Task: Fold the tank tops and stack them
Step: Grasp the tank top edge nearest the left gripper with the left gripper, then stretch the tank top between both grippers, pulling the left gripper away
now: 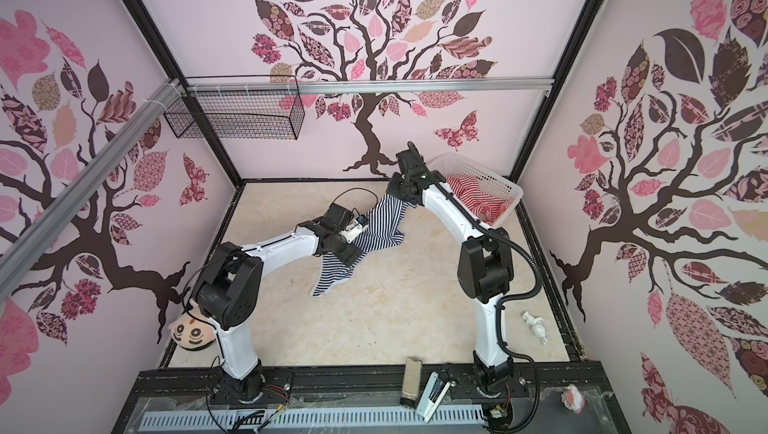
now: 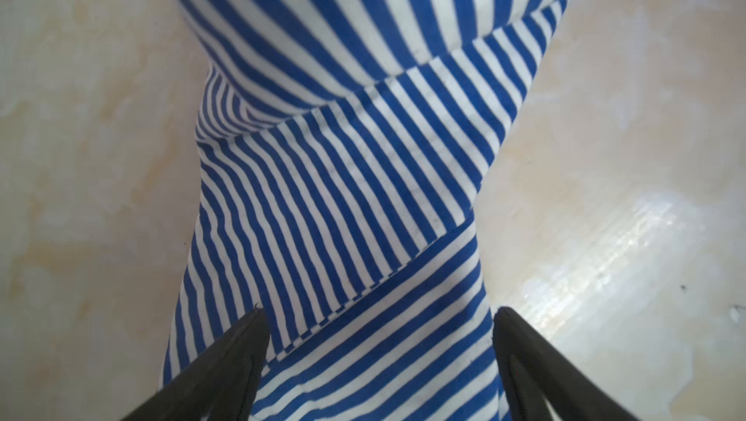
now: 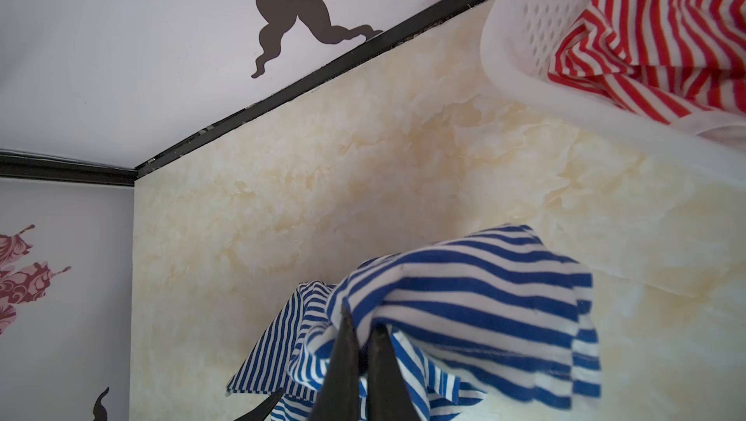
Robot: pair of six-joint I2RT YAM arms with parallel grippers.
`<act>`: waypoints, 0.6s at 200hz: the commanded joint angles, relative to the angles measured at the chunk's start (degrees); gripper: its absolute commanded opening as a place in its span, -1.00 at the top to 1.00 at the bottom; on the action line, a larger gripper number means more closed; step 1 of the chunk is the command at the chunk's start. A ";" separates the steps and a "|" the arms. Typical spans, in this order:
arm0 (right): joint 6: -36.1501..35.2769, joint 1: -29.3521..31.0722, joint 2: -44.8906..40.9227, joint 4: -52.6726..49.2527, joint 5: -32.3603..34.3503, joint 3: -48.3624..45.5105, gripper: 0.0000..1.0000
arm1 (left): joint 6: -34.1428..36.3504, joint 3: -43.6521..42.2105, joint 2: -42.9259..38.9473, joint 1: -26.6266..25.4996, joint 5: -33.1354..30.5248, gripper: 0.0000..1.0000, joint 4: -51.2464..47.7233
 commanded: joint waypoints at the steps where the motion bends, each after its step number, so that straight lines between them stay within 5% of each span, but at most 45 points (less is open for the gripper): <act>1: -1.85 -0.37 1.72 -2.36 -0.41 0.57 0.96 | 1.78 3.13 1.27 -2.80 -1.21 -0.81 1.12; 120: -2.52 -3.48 0.82 -1.22 -5.78 -2.78 1.00 | 2.20 10.01 11.27 -7.71 -8.59 0.20 5.26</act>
